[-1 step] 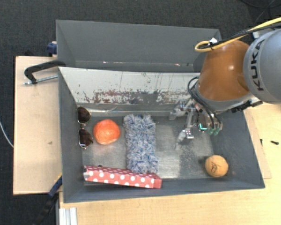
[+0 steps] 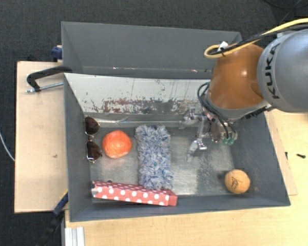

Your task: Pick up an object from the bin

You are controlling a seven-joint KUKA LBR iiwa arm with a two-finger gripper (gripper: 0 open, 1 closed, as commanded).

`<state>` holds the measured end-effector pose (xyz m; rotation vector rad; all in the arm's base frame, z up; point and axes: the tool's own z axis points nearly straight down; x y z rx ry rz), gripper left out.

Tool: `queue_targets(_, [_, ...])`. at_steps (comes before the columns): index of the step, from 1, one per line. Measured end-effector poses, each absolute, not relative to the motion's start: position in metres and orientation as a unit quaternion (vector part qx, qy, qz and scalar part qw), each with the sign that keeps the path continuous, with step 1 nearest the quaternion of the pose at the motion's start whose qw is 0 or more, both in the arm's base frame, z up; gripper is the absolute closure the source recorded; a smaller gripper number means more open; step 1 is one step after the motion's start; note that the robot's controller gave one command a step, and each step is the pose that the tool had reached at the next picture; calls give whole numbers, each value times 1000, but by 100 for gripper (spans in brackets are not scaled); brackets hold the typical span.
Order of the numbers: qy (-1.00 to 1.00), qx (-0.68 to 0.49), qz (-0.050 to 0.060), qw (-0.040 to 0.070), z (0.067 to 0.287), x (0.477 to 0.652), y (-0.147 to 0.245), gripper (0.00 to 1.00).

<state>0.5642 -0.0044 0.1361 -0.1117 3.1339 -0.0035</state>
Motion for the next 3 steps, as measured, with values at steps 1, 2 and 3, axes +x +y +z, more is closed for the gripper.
queue_targets(1, [986, -169, 0, 6, 77, 592, 62, 100])
queue_targets(2, [986, -169, 0, 6, 76, 592, 62, 100])
queue_targets(3, [988, -156, 1, 3, 207, 582, 76, 100])
